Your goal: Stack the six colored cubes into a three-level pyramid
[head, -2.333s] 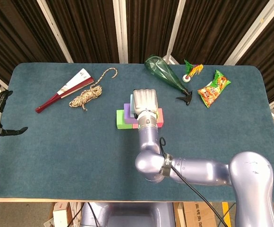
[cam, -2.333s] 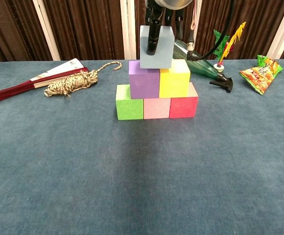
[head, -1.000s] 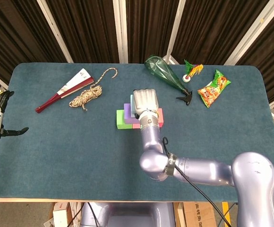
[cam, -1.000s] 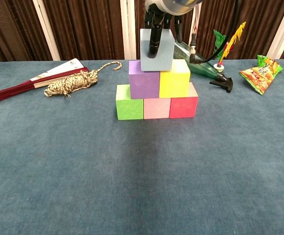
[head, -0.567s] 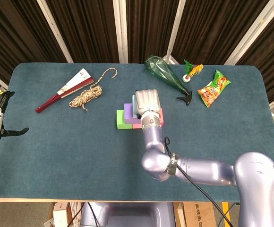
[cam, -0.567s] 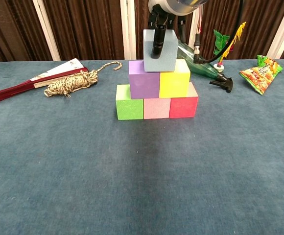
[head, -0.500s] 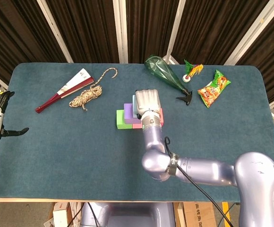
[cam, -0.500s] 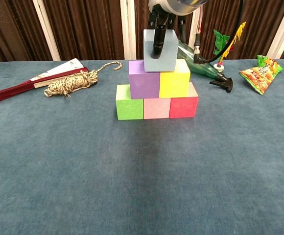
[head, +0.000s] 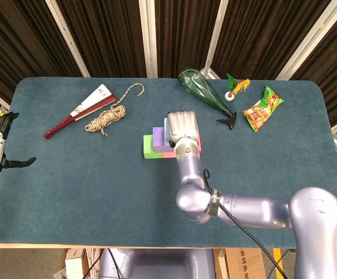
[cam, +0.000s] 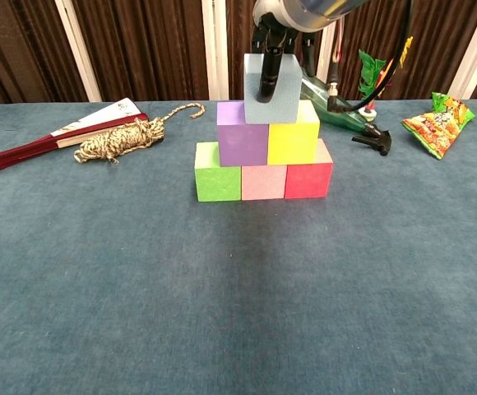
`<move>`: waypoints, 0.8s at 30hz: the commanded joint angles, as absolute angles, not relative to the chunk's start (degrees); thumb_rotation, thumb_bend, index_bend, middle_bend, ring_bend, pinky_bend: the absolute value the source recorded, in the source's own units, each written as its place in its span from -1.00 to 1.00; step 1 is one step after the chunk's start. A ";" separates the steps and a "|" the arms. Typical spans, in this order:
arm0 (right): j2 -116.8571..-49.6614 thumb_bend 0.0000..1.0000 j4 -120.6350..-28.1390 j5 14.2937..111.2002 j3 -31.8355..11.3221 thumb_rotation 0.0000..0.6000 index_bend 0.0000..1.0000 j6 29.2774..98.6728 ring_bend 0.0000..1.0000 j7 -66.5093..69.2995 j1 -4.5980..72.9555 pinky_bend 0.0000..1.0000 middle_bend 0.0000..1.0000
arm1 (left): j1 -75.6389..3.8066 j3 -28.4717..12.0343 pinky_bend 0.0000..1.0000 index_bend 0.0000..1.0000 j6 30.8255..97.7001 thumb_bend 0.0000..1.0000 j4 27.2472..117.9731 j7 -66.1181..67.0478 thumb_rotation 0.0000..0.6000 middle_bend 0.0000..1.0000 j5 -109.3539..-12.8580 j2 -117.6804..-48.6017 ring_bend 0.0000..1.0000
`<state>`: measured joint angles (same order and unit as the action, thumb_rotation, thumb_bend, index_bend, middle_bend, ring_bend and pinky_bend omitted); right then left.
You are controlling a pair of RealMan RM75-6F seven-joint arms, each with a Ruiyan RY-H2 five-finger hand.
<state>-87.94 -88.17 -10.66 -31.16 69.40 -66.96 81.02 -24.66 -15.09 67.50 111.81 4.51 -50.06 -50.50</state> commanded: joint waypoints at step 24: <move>-86.74 -0.30 -90.14 -12.29 -30.50 1.00 -1.00 69.66 -0.65 -68.04 80.82 -0.20 -0.72 | -24.77 -15.03 -0.90 -1.00 66.88 -0.74 112.11 4.28 1.00 -1.00 -49.95 -50.49 -0.96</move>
